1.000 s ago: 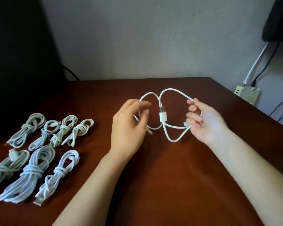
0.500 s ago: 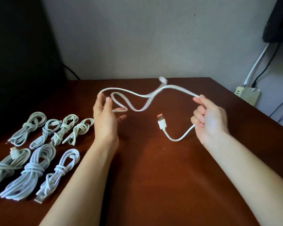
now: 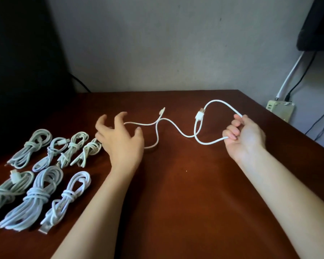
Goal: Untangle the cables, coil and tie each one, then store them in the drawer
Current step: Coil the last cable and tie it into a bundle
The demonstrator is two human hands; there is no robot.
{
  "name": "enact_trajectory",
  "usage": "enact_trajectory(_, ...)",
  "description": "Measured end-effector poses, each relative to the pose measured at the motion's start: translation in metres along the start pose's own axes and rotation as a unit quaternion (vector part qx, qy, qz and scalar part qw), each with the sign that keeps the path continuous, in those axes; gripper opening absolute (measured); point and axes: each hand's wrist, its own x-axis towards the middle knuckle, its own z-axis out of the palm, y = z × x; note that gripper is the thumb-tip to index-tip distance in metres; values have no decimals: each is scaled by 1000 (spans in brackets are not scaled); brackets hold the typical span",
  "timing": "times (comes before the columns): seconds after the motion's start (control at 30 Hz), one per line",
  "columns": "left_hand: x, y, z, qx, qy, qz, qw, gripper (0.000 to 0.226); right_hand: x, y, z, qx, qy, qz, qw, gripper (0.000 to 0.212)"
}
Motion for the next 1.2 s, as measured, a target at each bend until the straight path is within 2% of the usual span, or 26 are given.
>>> enact_trajectory(0.07,-6,2,1,31,55,97,993,35,-2,0,2,25,-20,17,999,25)
enact_trajectory(0.1,-8,4,2,22,54,147,987,31,-2,0,2,34,-33,24,999,26)
enact_trajectory(0.23,-23,14,11,-3,-81,331,940,27,-7,7,5,42,-91,49,994,26)
enact_trajectory(0.3,-31,16,17,9,-147,371,917,37,-10,11,6,42,-117,59,991,27)
enact_trajectory(0.43,-35,16,20,-13,-196,335,922,71,-15,14,9,45,-163,88,982,29)
enact_trajectory(0.53,-34,15,17,-15,-194,321,927,83,-21,17,11,39,-190,106,975,29)
enact_trajectory(0.63,-33,14,19,2,-159,343,926,83,-28,20,13,22,-207,120,971,29)
enact_trajectory(0.73,-31,16,20,-33,-142,345,927,87,-35,20,15,15,-212,136,968,28)
enact_trajectory(0.9,-30,19,16,-82,-137,363,918,63,-38,15,16,11,-206,141,968,30)
enact_trajectory(0.97,-30,19,14,-96,-148,370,912,55,-37,16,14,-39,-209,107,971,24)
enact_trajectory(1.03,-32,23,11,-139,-168,323,921,46,-34,20,10,-142,-227,21,963,22)
enact_trajectory(1.1,-34,32,5,-229,-210,223,924,38,-33,24,6,-267,-252,-98,925,28)
enact_trajectory(1.2,-30,33,1,-390,-285,62,873,33,-33,27,4,-346,-289,-231,862,24)
